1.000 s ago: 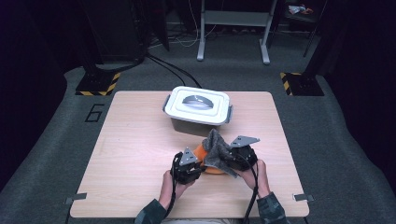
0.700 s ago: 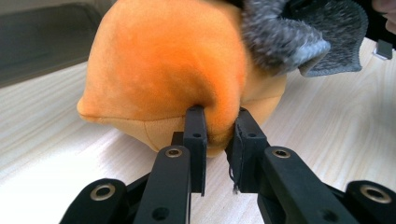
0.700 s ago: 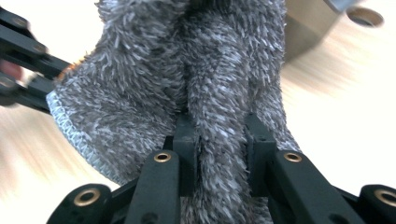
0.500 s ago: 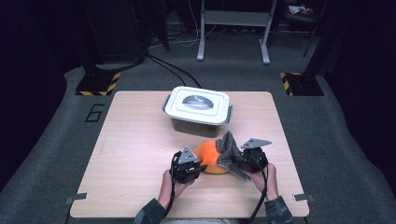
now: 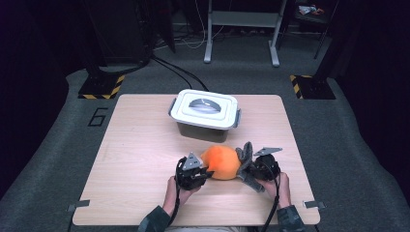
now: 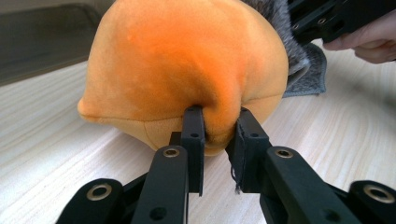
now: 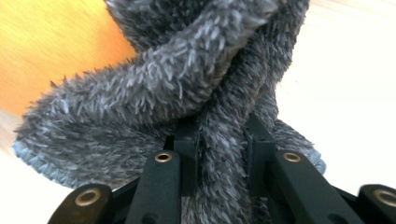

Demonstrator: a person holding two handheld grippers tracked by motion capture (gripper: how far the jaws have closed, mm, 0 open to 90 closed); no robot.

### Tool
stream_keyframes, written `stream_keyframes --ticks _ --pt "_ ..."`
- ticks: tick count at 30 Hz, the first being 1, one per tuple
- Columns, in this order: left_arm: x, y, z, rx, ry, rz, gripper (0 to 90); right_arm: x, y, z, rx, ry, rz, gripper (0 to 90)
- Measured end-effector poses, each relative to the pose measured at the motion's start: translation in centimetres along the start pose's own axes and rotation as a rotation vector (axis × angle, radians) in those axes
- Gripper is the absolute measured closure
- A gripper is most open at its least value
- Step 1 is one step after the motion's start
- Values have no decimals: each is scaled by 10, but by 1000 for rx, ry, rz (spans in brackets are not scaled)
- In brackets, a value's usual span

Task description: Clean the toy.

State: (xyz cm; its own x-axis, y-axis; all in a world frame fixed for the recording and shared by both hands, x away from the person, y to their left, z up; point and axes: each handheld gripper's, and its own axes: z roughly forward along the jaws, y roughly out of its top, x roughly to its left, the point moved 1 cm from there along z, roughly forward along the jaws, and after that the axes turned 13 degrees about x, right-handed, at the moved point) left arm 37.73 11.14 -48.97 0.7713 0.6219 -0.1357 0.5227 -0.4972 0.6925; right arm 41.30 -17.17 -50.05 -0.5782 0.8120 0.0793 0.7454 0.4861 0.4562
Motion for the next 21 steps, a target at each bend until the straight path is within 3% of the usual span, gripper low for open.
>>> stream_keyframes --ticks 3,7,11,12,17,21 --pt "1 -1 -1 -18 -6 6 763 -2 -2 -7 -25 -18 7 721" --pt "1 -1 -2 -23 -2 13 762 3 0 -30 -85 -6 1 721" --pt "0 -1 -2 -21 -3 18 758 15 8 -46 -135 7 -42 719" --pt "0 -1 -2 -21 -2 36 756 28 16 -53 -141 21 -88 708" --pt "-2 -3 -1 -18 8 49 754 61 40 -55 -135 31 -193 705" --pt "0 -4 0 -16 3 40 755 66 46 -44 -110 -9 -208 701"
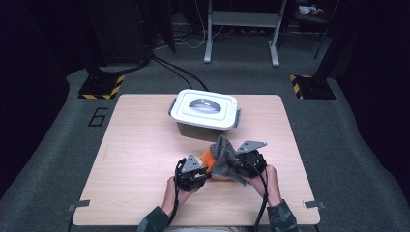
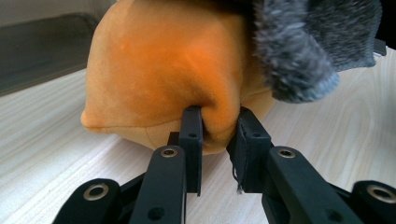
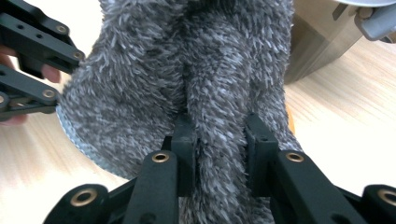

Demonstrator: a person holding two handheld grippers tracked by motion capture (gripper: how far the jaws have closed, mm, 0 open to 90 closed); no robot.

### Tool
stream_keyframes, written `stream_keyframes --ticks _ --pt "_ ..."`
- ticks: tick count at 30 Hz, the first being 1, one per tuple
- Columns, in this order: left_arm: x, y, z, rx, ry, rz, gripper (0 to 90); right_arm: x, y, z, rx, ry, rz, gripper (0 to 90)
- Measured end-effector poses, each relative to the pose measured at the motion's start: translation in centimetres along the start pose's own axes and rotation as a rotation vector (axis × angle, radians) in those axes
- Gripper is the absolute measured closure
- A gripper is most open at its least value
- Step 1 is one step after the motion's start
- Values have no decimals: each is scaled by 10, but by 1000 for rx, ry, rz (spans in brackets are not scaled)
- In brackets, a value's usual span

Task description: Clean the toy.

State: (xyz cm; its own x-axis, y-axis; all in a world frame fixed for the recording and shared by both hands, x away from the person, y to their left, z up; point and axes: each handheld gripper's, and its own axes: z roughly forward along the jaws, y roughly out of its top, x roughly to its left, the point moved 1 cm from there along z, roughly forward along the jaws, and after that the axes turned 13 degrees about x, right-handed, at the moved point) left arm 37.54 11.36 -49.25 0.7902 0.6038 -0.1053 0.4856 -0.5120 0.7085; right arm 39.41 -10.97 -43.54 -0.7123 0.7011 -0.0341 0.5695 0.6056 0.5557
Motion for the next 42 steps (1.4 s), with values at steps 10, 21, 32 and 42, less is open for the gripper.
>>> stream_keyframes --ticks 10,21,32,42 --pt "-1 0 2 1 -2 -3 755 -27 -28 8 29 -16 93 700" --pt "2 -1 2 2 -6 -6 756 -47 -56 38 121 -36 195 703" --pt "5 -2 3 13 -5 -14 753 -50 -59 23 86 -61 202 707" --pt "6 -2 4 6 4 -13 740 -23 -30 3 20 -23 94 707"
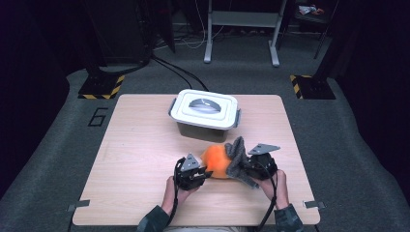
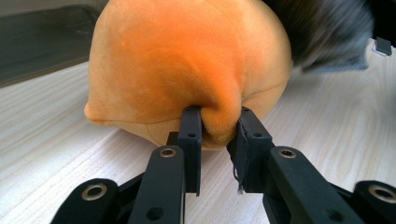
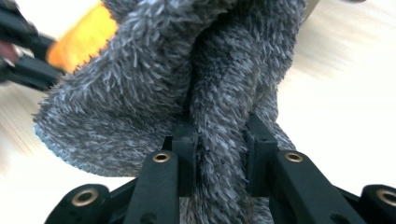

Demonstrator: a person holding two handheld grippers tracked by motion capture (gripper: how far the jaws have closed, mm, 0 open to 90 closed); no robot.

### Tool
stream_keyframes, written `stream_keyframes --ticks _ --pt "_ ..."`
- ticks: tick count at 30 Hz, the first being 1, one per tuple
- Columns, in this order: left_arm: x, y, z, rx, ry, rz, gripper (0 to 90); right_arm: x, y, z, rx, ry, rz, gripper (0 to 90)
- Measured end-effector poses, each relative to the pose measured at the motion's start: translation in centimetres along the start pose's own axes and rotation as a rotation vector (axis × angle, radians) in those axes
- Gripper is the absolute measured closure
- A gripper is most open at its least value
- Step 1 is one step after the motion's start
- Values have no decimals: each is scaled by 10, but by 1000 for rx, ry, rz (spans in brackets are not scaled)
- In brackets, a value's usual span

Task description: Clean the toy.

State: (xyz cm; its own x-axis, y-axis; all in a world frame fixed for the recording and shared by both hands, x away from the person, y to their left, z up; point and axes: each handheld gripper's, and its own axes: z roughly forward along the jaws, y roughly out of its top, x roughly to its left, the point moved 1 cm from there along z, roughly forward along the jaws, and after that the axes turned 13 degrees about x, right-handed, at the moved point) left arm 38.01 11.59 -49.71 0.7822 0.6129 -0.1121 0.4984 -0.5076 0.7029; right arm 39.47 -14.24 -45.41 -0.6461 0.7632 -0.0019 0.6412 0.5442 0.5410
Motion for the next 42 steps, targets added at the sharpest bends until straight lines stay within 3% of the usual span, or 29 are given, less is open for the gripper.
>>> stream_keyframes --ticks 3,9,15,25,29,37,42 --pt "1 -1 -1 1 5 9 681 1 4 9 9 -18 -7 708" --pt "-4 -1 0 5 105 55 495 -6 2 10 9 16 21 708" --pt "-10 2 5 6 168 98 441 -8 2 11 3 30 29 708" --pt "-6 4 8 -13 130 74 715 -9 0 9 -12 20 34 707" --pt "-6 4 5 -14 108 53 747 -10 -1 5 -22 14 36 706" --pt "-4 7 -4 -24 49 -50 770 -1 1 -8 -57 20 21 706" --pt "-9 11 -12 -12 46 -50 772 12 11 -20 -85 38 -23 707"
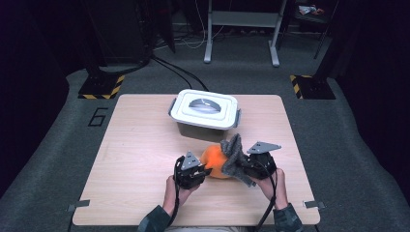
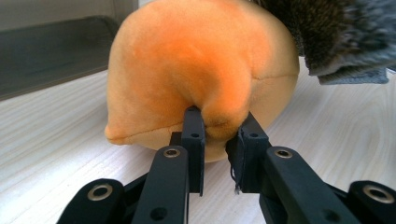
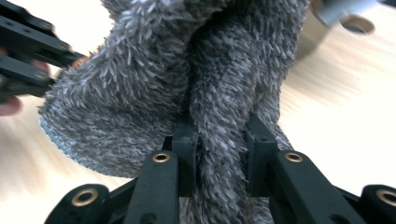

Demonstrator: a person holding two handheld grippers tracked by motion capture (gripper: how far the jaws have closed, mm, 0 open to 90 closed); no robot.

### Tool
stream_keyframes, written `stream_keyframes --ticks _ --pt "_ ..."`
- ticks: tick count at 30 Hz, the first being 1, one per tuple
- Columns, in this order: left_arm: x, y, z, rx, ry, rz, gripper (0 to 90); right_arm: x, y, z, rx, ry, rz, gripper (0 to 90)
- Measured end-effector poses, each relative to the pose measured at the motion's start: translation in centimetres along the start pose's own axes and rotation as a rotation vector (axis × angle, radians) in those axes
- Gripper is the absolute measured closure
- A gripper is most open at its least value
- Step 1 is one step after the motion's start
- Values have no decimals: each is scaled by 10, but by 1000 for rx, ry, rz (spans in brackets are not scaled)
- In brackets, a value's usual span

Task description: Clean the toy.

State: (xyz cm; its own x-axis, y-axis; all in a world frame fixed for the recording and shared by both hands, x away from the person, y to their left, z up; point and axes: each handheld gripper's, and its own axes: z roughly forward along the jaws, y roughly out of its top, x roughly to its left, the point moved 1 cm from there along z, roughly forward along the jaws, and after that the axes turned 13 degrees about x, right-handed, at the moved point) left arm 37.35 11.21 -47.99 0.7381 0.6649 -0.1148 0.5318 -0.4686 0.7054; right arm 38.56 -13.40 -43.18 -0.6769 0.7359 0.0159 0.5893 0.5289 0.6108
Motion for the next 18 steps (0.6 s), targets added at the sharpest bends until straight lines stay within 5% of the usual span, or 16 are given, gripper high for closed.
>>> stream_keyframes --ticks 5,8,14,18 --pt "-1 -1 0 4 -18 -12 770 14 11 7 29 -19 -47 706" --pt "2 -2 2 -2 -11 9 760 9 13 16 40 -8 -39 709" --pt "1 1 1 -26 59 67 541 2 11 20 41 13 -27 712" --pt "0 4 4 -21 73 108 506 -1 11 22 35 24 -15 712"
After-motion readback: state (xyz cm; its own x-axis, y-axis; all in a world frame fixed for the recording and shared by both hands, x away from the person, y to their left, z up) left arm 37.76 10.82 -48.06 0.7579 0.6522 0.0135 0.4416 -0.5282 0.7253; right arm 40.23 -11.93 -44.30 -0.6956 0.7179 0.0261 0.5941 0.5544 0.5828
